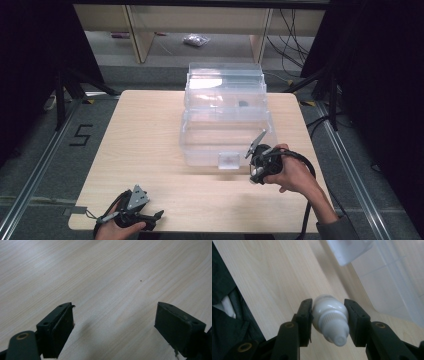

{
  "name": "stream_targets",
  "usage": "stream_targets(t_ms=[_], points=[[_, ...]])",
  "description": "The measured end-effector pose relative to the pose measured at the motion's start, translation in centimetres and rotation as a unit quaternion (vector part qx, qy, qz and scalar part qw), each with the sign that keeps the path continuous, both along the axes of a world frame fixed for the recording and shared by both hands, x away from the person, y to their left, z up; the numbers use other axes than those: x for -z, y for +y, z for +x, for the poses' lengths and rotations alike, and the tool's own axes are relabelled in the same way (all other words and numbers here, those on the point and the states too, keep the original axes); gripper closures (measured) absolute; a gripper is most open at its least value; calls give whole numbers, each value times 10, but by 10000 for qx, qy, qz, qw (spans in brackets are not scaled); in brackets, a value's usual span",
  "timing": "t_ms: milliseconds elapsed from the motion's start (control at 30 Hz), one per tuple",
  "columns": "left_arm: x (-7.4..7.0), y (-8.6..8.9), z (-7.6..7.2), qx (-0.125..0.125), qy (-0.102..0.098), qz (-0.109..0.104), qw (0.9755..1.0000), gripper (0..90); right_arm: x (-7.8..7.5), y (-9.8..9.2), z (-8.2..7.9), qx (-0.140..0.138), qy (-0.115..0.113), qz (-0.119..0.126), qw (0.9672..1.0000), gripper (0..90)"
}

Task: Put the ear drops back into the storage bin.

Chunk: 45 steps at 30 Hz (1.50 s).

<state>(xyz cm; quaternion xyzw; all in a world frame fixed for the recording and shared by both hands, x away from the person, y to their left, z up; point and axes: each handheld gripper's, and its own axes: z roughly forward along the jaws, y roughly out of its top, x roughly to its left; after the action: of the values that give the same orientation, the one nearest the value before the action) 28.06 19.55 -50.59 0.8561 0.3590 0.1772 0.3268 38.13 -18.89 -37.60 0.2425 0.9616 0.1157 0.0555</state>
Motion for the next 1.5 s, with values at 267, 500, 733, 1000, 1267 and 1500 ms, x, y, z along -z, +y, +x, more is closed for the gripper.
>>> stream_targets(t_ms=[267,500,733,1000,1267,1500], points=[[0,0,0,-6,0,-7,10000,149,-20,3,8,23,23,48,10000,604],[0,0,0,-12,-15,10,10000,150,-36,8,17,-44,78,77,9999,604],[0,0,0,-7,-17,12,10000,150,-52,11,29,-65,68,145,9999,605],[0,0,0,-5,-21,9,10000,150,-60,13,45,1,144,-26,9999,605],[0,0,0,9,7,55,10000,149,-58,12,69,188,250,-167,9994,605],[0,-1,0,-6,38,33,10000,150,-55,9,90,471,364,-317,9977,605]])
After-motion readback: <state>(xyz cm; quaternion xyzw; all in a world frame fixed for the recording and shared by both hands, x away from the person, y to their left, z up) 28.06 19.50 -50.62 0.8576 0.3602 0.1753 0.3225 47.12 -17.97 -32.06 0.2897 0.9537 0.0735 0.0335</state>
